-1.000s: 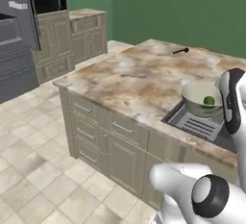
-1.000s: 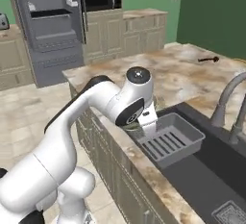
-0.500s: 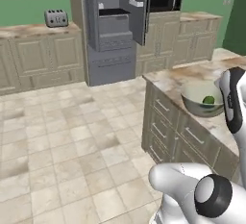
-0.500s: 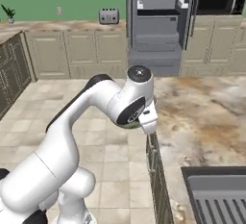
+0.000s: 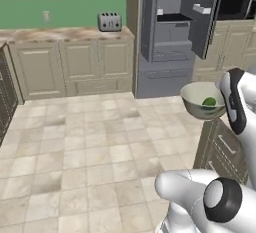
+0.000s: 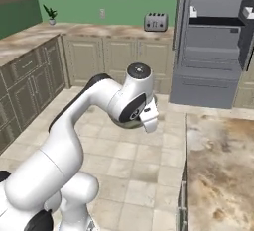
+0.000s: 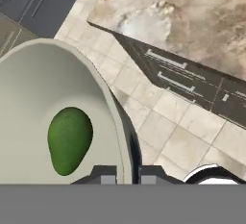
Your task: Move the cup from next to the sink to the open cabinet. Then, move the bowl with the avocado to the fridge to clear the area for faucet cleaning.
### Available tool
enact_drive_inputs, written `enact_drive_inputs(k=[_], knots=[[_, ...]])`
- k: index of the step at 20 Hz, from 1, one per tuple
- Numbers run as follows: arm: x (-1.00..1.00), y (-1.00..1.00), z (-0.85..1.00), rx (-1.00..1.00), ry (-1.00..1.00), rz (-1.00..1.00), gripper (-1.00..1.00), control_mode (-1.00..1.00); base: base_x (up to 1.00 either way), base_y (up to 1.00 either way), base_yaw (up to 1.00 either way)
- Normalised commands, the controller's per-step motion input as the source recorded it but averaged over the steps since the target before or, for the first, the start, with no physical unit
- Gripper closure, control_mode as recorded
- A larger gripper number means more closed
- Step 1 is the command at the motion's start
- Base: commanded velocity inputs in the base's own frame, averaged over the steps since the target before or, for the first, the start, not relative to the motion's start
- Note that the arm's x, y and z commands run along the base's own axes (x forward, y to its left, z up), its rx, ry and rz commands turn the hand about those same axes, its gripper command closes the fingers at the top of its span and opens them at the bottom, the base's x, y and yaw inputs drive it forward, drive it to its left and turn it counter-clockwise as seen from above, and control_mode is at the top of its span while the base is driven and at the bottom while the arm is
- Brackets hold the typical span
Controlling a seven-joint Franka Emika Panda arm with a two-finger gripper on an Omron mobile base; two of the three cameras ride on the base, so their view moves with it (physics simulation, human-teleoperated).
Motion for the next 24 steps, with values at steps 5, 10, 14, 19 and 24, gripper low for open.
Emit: enact_drive_inputs(k=[5,10,14,19,24], knots=[[0.00,0.00,0.00,0.00,0.00,0.00,1.00,1.00,1.00,0.00,0.19],[0.00,0.00,0.00,0.00,0.00,0.00,1.00,1.00,1.00,-0.03,0.04],[0.00,0.00,0.00,0.00,0.00,0.00,1.00,1.00,1.00,-0.09,0.00],[0.00,0.00,0.00,0.00,0.00,0.00,1.00,1.00,1.00,-0.07,-0.02],[0.00,0.00,0.00,0.00,0.00,0.00,1.00,1.00,1.00,-0.33,-0.13]])
